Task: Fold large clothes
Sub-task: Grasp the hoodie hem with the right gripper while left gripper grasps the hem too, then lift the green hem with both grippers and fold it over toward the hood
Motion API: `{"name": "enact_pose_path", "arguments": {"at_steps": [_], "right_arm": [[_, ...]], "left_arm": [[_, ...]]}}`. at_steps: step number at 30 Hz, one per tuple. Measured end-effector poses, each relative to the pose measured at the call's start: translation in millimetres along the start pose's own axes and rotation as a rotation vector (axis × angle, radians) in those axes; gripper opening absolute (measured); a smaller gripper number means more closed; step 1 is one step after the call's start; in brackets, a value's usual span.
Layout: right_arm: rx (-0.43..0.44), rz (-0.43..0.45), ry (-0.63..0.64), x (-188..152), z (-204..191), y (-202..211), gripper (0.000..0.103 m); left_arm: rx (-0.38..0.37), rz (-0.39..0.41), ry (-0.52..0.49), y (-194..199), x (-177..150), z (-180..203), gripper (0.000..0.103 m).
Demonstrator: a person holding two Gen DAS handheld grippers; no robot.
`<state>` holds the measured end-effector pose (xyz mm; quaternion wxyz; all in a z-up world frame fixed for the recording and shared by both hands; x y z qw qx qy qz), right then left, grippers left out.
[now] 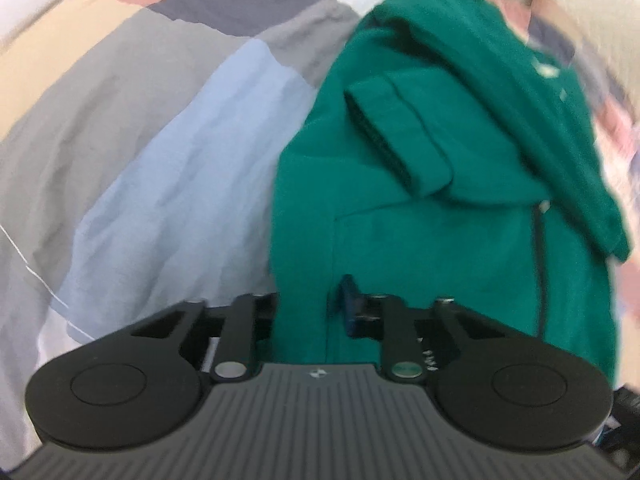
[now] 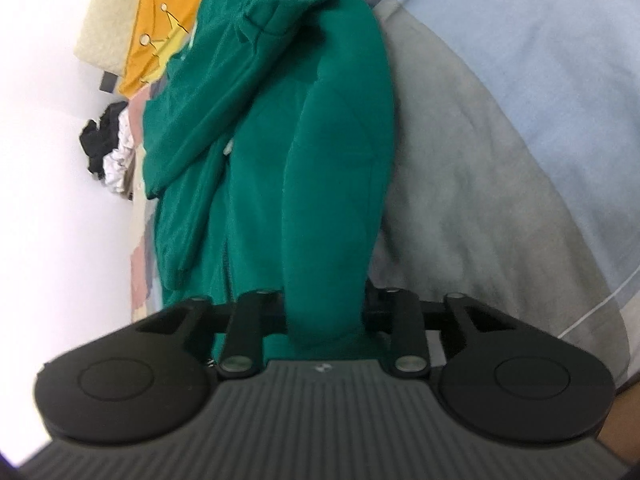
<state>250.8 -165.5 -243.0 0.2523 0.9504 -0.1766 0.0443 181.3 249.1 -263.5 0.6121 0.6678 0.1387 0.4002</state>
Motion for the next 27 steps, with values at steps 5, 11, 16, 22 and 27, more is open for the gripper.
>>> {"name": "enact_pose_path", "arguments": {"at_steps": [5,11,16,22,27], "right_arm": [[0.162,0.072,-0.035,12.2,-15.6,24.7,0.021],[0.284,0.127,-0.028,22.4,-39.7,51.4,0.018],[0.353,0.183,0.026,29.8,-66.4,82.9,0.015],[0.404,0.199,0.095,28.9,-91.7,112.2,0.015],[0.436,0.197,0.144,18.2,-106.0,138.4,0.015]], "left_arm": [[-0.23,0.011,0.127,32.0,10.5,-11.0,0.011],[-0.42,0.024,0.236,79.8,25.7,-18.1,0.01],[-0.515,0.058,0.265,118.1,38.7,-7.5,0.009],[-0.628,0.075,0.303,156.0,42.1,-12.0,0.009],[-0.665,0.106,0.279,188.1,29.3,-18.7,0.009]]}}
Point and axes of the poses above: each gripper's, at about its wrist camera, not at the fingertips, and y roughly against the way its jaws point, z to its right, x to its top, the point moved 9 cm from there along -y, roughly the way its jaws point, and after that the axes turned 15 degrees about x, right-handed, at the moved point
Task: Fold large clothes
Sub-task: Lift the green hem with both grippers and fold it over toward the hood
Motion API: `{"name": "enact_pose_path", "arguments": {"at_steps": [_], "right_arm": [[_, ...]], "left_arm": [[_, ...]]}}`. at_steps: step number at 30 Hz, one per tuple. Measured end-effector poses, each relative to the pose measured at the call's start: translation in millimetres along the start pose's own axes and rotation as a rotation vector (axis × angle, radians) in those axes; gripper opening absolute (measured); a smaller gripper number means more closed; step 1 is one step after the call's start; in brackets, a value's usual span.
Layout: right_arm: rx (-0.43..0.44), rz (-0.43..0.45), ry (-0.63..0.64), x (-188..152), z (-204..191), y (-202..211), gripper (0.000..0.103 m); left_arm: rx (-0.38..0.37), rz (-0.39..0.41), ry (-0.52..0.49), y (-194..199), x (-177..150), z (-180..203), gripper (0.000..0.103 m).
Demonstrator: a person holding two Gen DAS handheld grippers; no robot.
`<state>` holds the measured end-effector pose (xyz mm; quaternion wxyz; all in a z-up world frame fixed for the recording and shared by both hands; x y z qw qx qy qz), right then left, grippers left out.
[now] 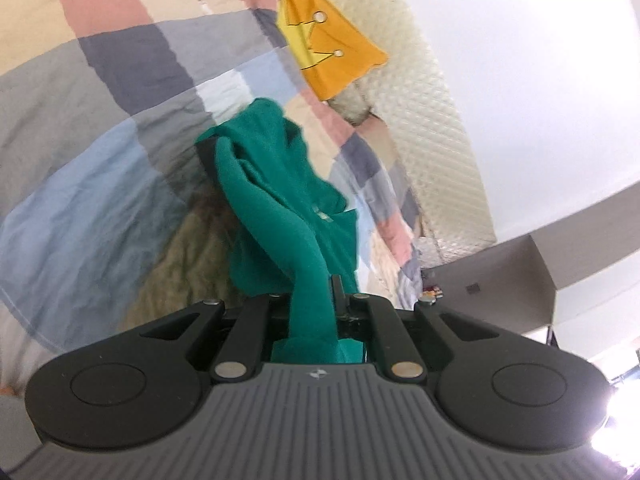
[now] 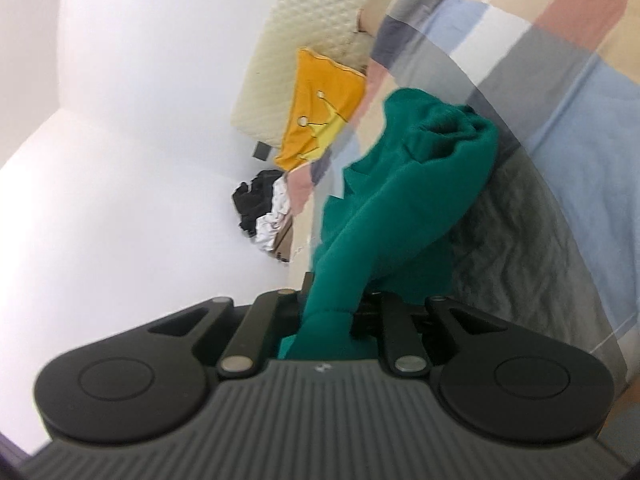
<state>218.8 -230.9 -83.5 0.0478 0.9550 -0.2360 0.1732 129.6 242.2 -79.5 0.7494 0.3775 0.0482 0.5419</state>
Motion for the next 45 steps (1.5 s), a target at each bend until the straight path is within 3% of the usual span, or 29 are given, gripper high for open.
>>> {"name": "enact_pose_path", "arguments": {"at_steps": [8,17,22,27,37,43,45], "right_arm": [[0.024,-0.012,0.041,-10.0,-36.3,42.4,0.014],[0.044,-0.053,0.129,-45.2,-89.2,99.8,0.015],[0.033,-0.051,0.144,-41.9,-104.4,104.5,0.015],[0.002,-0.02,0.097,-3.8,-78.5,60.2,0.015],[-0.142,0.121,-0.072,79.5,20.3,-55.7,0.015],[-0.204,0.156,-0.15,101.7,95.0,-107.9,0.015],[-0.219,0.14,-0.152,106.6,120.3,-121.4,0.015]], "left_arm": [[-0.083,-0.006,-0.03,66.2,-40.4,3.9,0.009],[-0.196,-0.019,-0.029,147.1,-88.2,-7.2,0.009],[-0.217,-0.028,-0.043,162.6,-93.7,-2.4,0.009],[-0.2,-0.021,-0.021,117.6,-55.8,14.2,0.01],[-0.089,0.013,0.144,-53.0,46.1,43.1,0.01],[-0.022,0.067,0.157,-144.2,84.9,38.0,0.01],[-0.009,0.079,0.099,-171.6,95.2,34.8,0.01]]}}
Point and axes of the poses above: each gripper's, at about its wrist camera, not at the fingertips, and y roughly against the way its jaws point, z to its right, x to its top, the point moved 9 cm from there along -y, roughly the way its jaws point, and after that the axes turned 15 degrees about x, right-handed, at the moved point
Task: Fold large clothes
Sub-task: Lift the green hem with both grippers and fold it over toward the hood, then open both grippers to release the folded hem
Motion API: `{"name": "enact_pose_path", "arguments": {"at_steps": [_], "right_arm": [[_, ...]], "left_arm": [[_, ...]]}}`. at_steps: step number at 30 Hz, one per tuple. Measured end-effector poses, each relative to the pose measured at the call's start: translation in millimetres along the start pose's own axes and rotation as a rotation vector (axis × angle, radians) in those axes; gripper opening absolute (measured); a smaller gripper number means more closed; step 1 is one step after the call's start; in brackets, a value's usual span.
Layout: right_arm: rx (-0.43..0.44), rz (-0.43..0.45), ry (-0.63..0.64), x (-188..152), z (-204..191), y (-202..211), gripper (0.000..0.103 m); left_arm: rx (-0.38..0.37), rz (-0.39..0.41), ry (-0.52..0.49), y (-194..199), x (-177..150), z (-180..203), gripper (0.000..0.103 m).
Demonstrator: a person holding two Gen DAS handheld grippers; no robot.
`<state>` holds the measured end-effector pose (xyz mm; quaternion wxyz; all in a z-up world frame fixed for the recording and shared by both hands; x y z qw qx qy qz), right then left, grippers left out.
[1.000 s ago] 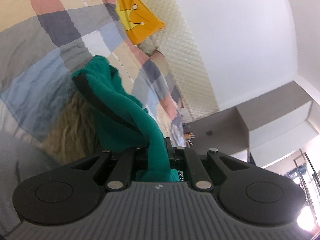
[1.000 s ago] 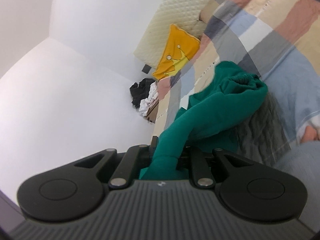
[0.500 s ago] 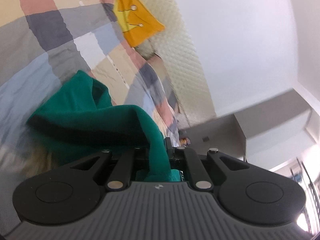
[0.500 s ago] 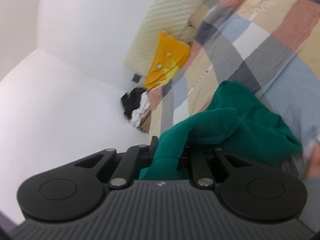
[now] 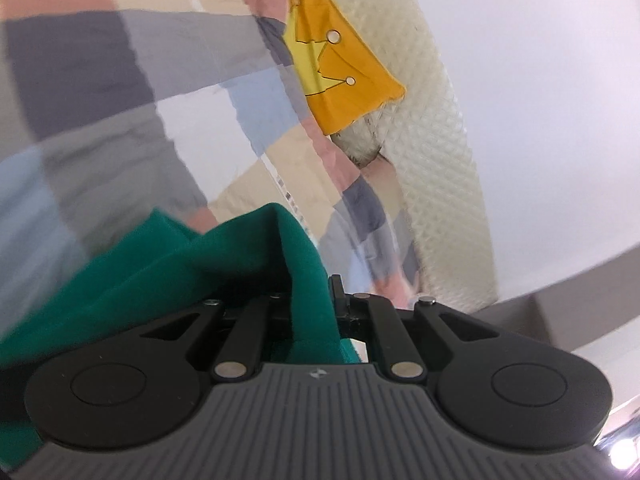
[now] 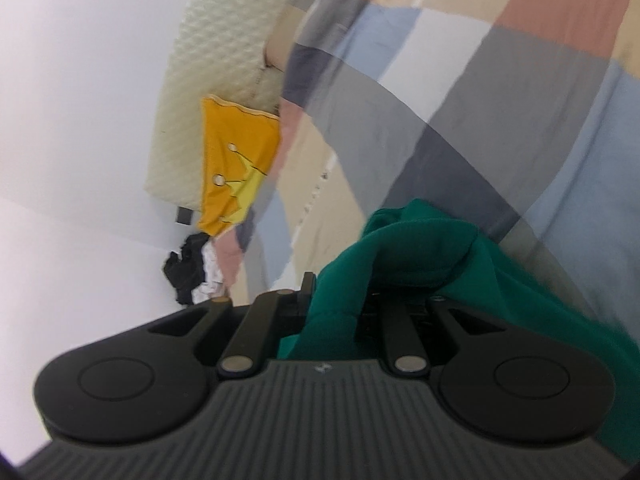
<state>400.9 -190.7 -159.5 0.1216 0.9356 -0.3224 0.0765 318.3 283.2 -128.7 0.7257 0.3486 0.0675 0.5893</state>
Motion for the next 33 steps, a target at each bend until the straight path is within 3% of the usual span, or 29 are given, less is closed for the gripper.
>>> {"name": "enact_pose_path", "arguments": {"at_steps": [12,17,22,23,25,26,27,30,33], "right_arm": [[-0.048,-0.035,0.022,27.5,60.7,-74.9,0.015],[-0.046,-0.055,0.027,27.3,67.9,-88.2,0.016],[-0.027,-0.057,0.054,24.9,58.3,-81.9,0.019],[-0.023,-0.056,0.055,23.6,56.3,-79.3,0.02],[-0.017,-0.055,0.064,21.9,51.4,-74.6,0.024],[-0.012,-0.056,0.07,20.8,47.9,-72.3,0.032],[0.003,-0.057,0.07,19.4,43.5,-69.7,0.047],[0.07,-0.058,0.088,16.5,25.5,-60.7,0.083],[0.1,-0.051,0.163,13.4,3.0,-47.2,0.086]], "left_arm": [[0.113,-0.07,0.007,-135.0,22.7,-51.3,0.01],[0.125,-0.103,0.051,-151.6,24.3,-68.9,0.011],[0.095,-0.106,0.024,-138.0,23.4,-59.7,0.012],[0.089,-0.105,0.011,-133.1,22.5,-56.1,0.017],[0.087,-0.094,-0.022,-120.2,20.1,-49.0,0.042],[0.077,-0.086,-0.039,-112.2,18.7,-44.8,0.058],[0.06,-0.08,-0.053,-103.2,17.1,-41.0,0.065],[0.014,-0.078,-0.095,-78.7,9.1,-32.7,0.069],[0.02,-0.072,-0.185,-57.5,-2.9,-28.2,0.069]]}}
Point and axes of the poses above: each gripper's, at about its wrist camera, not at the fingertips, and y roughly against the way its jaws point, z to its right, x to its top, the point moved 9 cm from there along -y, roughly the way its jaws point, and after that the axes turned 15 degrees about x, right-handed, at the moved point
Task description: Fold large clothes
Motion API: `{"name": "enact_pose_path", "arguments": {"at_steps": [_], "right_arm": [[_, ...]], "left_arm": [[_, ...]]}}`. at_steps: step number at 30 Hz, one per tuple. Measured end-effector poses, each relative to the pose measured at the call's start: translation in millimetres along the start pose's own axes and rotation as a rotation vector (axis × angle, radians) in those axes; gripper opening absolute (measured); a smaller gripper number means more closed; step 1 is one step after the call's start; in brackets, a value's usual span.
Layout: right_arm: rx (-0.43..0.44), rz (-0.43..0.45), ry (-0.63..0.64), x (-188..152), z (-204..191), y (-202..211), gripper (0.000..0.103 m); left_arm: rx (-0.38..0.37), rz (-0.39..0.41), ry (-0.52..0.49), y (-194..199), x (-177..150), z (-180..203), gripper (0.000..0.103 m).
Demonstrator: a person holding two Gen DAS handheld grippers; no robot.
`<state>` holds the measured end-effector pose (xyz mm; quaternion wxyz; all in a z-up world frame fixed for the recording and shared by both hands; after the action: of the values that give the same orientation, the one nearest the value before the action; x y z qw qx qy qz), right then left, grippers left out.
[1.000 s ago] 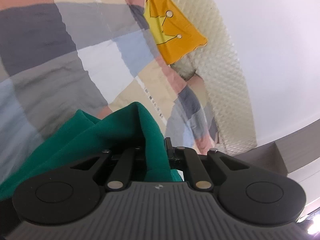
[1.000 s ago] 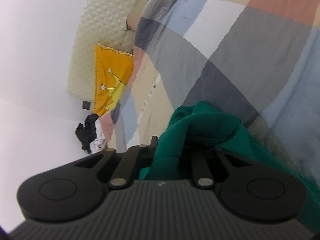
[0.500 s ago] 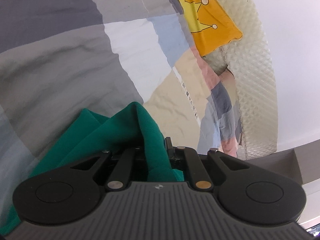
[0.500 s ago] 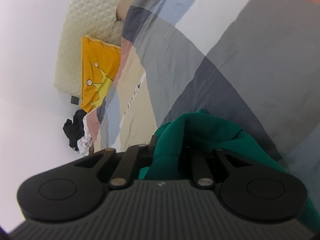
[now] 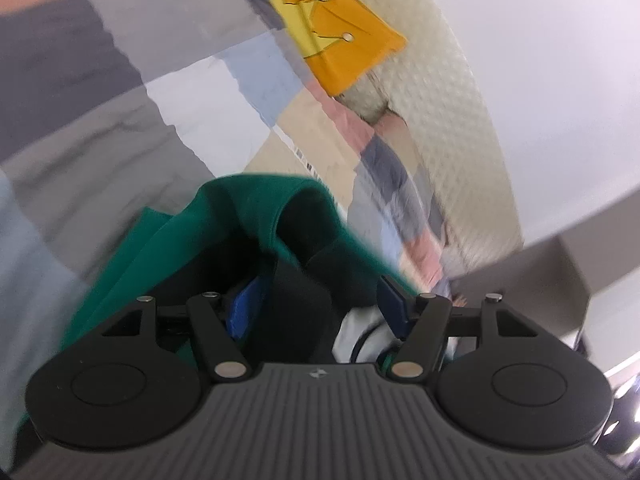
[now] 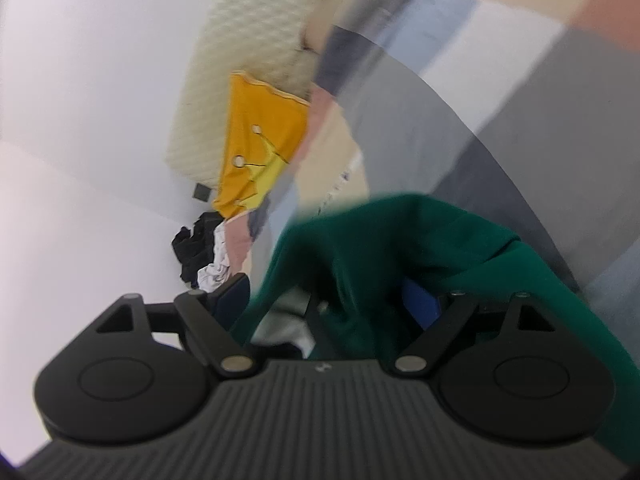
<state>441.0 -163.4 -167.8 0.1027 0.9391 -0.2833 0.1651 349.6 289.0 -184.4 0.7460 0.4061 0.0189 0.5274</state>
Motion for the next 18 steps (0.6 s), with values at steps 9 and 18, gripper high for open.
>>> {"name": "enact_pose_path", "arguments": {"at_steps": [9,18], "right_arm": [[-0.124,-0.068,0.244,-5.9,-27.3,-3.9,0.086],[-0.286,-0.19,0.439,-5.1,-31.1,-57.8,0.084]], "left_arm": [[0.091,-0.002,-0.068,-0.8,-5.2,-11.4,0.068],[0.056,0.003,-0.195,-32.5,5.0,18.6,0.069]]}}
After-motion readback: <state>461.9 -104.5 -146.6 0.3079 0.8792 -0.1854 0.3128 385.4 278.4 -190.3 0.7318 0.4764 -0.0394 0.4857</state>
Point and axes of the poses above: each gripper's, at about its wrist camera, not at the fingertips, and y roughly against the way its jaws point, z to its right, x to its top, the point moved 9 cm from there along -y, roughly the way its jaws point, and after that the axes turned 15 degrees about x, right-handed, at the moved point
